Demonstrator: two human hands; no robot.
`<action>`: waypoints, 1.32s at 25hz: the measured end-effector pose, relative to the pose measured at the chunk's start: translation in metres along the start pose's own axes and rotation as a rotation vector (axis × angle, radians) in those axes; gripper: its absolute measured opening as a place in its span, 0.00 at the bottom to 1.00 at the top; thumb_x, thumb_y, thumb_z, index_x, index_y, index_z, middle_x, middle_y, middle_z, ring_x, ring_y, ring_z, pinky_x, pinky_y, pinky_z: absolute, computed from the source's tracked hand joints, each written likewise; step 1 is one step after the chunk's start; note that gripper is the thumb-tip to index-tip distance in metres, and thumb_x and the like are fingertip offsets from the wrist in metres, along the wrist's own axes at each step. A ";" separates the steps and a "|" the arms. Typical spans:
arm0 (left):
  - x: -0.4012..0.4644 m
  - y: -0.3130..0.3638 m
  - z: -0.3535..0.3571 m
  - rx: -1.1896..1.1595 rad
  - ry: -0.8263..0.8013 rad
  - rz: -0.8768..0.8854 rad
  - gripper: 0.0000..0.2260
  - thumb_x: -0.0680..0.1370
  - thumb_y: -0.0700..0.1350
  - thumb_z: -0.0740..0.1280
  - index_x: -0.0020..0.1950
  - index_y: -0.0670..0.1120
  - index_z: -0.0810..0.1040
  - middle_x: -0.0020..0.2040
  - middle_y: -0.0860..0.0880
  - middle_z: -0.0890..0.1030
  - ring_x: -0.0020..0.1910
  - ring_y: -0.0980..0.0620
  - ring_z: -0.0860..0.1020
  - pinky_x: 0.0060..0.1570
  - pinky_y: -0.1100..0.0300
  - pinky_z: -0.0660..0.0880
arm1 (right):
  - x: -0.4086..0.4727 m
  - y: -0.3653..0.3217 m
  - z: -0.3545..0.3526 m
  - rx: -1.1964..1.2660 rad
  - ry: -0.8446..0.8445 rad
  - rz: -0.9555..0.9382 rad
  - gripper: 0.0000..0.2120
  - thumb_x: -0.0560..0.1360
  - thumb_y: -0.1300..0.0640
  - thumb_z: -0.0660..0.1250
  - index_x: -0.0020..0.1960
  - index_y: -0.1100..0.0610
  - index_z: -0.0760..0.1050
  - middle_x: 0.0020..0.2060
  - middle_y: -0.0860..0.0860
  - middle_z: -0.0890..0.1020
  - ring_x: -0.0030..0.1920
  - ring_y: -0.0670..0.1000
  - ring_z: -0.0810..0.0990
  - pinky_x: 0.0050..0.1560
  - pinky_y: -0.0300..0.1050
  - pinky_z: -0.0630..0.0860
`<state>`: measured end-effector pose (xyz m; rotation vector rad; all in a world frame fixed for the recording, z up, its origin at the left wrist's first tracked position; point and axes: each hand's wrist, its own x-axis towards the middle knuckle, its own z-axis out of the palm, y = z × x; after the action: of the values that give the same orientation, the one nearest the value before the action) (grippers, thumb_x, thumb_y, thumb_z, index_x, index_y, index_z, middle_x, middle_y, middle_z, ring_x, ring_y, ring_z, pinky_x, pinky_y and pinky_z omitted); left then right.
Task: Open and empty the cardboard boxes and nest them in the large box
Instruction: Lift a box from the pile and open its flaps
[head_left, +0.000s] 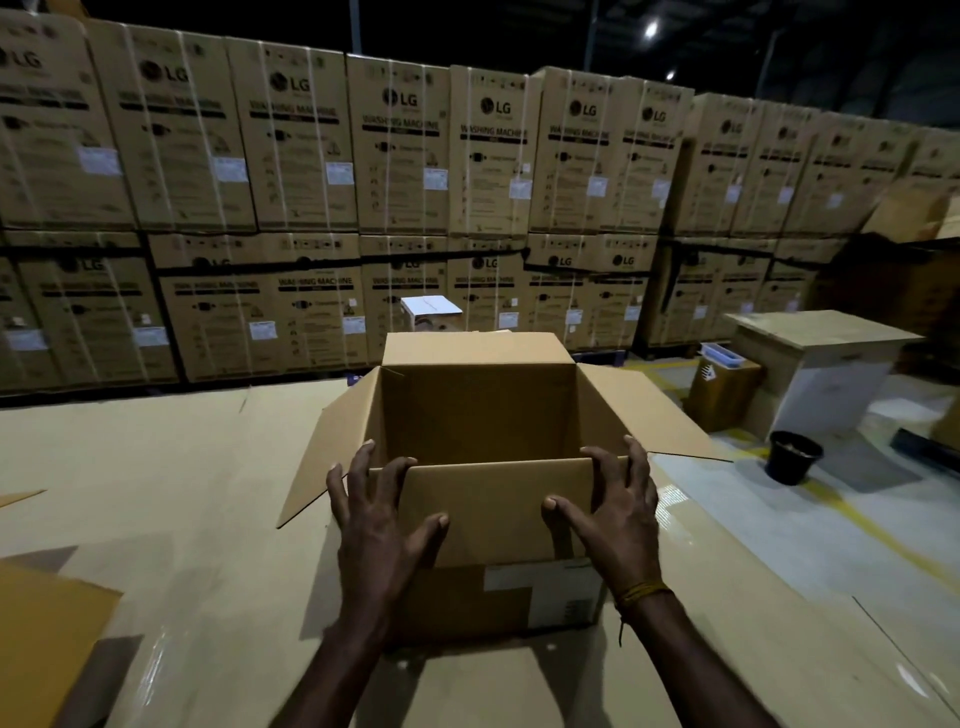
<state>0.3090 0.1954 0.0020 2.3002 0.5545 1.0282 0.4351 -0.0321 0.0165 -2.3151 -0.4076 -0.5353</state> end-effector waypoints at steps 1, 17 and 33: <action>0.001 -0.001 0.002 -0.007 0.003 0.003 0.33 0.66 0.55 0.79 0.68 0.54 0.72 0.78 0.50 0.57 0.78 0.41 0.49 0.57 0.35 0.73 | -0.001 0.000 0.001 -0.001 0.009 0.006 0.33 0.66 0.38 0.76 0.67 0.41 0.67 0.77 0.46 0.53 0.73 0.61 0.60 0.59 0.64 0.76; 0.001 -0.002 0.004 -0.032 0.010 0.017 0.30 0.67 0.53 0.79 0.66 0.54 0.73 0.78 0.49 0.57 0.78 0.40 0.49 0.52 0.35 0.77 | -0.005 -0.002 0.007 -0.014 0.055 0.026 0.33 0.65 0.38 0.76 0.67 0.39 0.67 0.76 0.45 0.54 0.73 0.59 0.62 0.61 0.63 0.72; -0.051 0.047 -0.067 -0.109 -0.069 -0.051 0.17 0.69 0.48 0.78 0.55 0.52 0.78 0.63 0.46 0.73 0.71 0.43 0.58 0.63 0.46 0.68 | -0.092 -0.015 -0.063 0.036 0.090 0.091 0.31 0.61 0.39 0.80 0.61 0.42 0.72 0.74 0.46 0.58 0.71 0.59 0.63 0.59 0.64 0.75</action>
<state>0.2328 0.1519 0.0412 2.2053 0.5134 0.9289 0.3326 -0.0790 0.0223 -2.2533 -0.2651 -0.5801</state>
